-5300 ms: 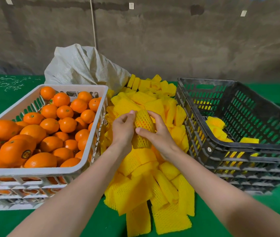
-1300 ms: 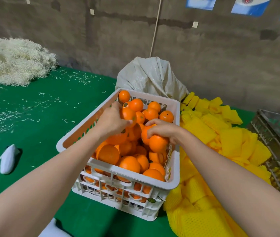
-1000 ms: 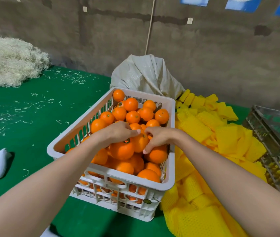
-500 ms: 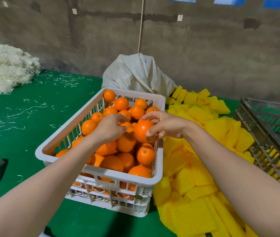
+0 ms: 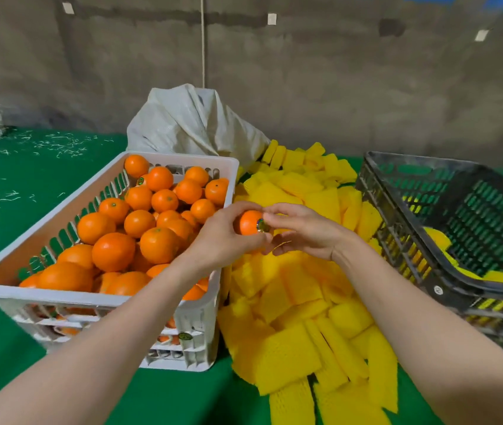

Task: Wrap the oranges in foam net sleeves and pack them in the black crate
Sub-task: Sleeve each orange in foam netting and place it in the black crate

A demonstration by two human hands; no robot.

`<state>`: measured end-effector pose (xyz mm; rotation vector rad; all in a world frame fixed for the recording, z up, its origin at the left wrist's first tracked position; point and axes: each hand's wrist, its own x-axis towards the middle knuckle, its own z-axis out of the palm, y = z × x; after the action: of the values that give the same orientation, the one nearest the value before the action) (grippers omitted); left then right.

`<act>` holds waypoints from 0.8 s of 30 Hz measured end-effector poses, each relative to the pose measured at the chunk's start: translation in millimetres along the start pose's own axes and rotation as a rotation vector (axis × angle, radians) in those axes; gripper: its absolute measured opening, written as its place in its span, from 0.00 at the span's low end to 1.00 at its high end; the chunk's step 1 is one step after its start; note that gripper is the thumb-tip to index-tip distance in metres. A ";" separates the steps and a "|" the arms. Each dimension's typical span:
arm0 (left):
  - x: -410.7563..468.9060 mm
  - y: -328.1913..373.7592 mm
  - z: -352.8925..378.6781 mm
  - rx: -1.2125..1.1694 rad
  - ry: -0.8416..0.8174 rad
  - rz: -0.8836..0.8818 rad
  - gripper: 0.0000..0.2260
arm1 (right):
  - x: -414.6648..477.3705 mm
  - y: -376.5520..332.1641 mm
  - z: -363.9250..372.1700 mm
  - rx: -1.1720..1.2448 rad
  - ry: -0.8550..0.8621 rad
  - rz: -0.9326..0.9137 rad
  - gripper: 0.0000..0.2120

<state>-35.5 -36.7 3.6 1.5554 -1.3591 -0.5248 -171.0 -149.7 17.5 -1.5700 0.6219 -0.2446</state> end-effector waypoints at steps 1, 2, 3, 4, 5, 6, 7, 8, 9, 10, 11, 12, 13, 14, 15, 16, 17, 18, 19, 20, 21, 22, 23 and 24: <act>1.2 0.5 5.3 -0.106 0.022 -0.060 0.20 | -2.9 8.8 -10.0 0.055 0.042 0.012 0.12; 2.2 -0.5 9.4 -0.220 0.032 -0.122 0.20 | -4.6 19.2 -19.2 0.067 0.104 0.033 0.13; 3.0 -1.4 13.3 -0.319 0.037 -0.174 0.20 | -5.2 31.8 -26.5 0.028 0.178 0.060 0.12; 2.9 -2.7 16.8 -0.392 0.036 -0.212 0.20 | -3.6 46.9 -32.5 -0.057 0.255 0.087 0.10; 2.8 -4.0 20.1 -0.443 0.032 -0.240 0.20 | -0.8 63.0 -37.5 -0.184 0.319 0.113 0.09; 2.8 -5.2 23.3 -0.477 0.026 -0.262 0.21 | 3.5 78.7 -41.8 -0.345 0.358 0.138 0.11; 2.7 -5.9 26.3 -0.500 0.022 -0.283 0.21 | 8.1 92.2 -44.7 -0.512 0.366 0.152 0.14; 2.5 -6.4 28.9 -0.519 0.021 -0.302 0.21 | 12.2 102.4 -45.8 -0.666 0.345 0.151 0.18; 2.7 -6.7 31.3 -0.538 0.025 -0.319 0.21 | 16.2 109.4 -45.5 -0.797 0.309 0.123 0.22; 2.7 -6.7 32.8 -0.558 0.031 -0.334 0.21 | 19.1 112.6 -43.7 -0.887 0.272 0.079 0.25; 2.7 -6.7 34.3 -0.577 0.032 -0.349 0.21 | 21.7 113.9 -41.9 -0.936 0.235 0.041 0.27; 2.4 -6.9 35.5 -0.598 0.029 -0.364 0.21 | 24.3 114.9 -40.3 -0.963 0.197 0.010 0.27; 2.2 -7.2 36.9 -0.621 0.028 -0.378 0.21 | 27.3 116.2 -38.9 -0.984 0.160 -0.020 0.26; 1.3 -7.6 38.0 -0.643 0.025 -0.393 0.22 | 30.0 118.6 -37.4 -1.008 0.130 -0.038 0.24; 0.2 -7.9 39.4 -0.659 0.025 -0.405 0.22 | 32.8 121.7 -36.1 -1.049 0.109 -0.036 0.23; -1.1 -8.1 41.3 -0.667 0.028 -0.413 0.22 | 35.3 125.0 -36.2 -1.108 0.111 -0.005 0.22; -2.4 -8.3 43.2 -0.667 0.034 -0.416 0.22 | 37.6 127.4 -36.9 -1.182 0.130 0.042 0.22; -3.7 -8.5 44.5 -0.663 0.039 -0.414 0.22 | 40.0 128.7 -37.2 -1.253 0.152 0.089 0.23; -4.6 -8.6 45.6 -0.659 0.042 -0.413 0.22 | 41.9 129.2 -37.1 -1.311 0.164 0.123 0.24; -5.6 -9.2 45.9 -0.659 0.042 -0.414 0.22 | 43.2 128.4 -36.4 -1.363 0.170 0.138 0.23; -6.1 -9.9 46.2 -0.663 0.040 -0.417 0.22 | 44.0 126.5 -35.9 -1.410 0.185 0.131 0.22; -6.3 -10.4 46.4 -0.665 0.038 -0.419 0.22 | 44.3 124.2 -36.2 -1.442 0.209 0.114 0.22; -6.2 -10.3 46.8 -0.665 0.033 -0.423 0.23 | 43.9 121.8 -37.3 -1.455 0.240 0.096 0.21; -6.0 -9.5 47.5 -0.670 0.025 -0.430 0.23 | 43.3 120.0 -39.0 -1.450 0.270 0.089 0.22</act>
<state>-71.1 -50.0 -26.9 1.2673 -0.7013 -1.0916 -183.8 -203.6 -103.8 -2.9013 1.2056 0.1344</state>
